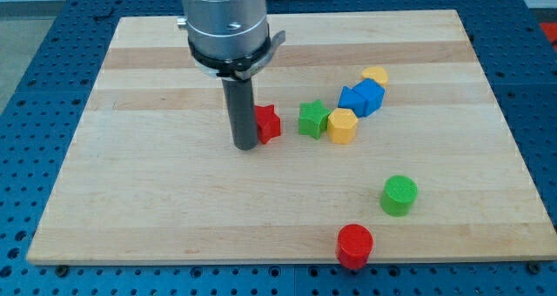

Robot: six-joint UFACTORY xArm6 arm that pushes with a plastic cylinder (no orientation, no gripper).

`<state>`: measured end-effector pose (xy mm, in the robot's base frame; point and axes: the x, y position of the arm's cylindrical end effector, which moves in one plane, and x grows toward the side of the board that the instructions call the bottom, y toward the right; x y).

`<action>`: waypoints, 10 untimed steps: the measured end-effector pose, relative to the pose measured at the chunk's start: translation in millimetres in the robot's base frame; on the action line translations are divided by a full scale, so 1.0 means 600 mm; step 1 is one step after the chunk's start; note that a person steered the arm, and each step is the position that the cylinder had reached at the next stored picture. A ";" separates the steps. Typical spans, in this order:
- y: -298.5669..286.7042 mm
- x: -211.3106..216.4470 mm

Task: Slide the red star closer to the green star

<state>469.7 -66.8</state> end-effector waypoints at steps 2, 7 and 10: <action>-0.024 -0.055; -0.091 0.032; 0.002 -0.063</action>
<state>431.8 -65.9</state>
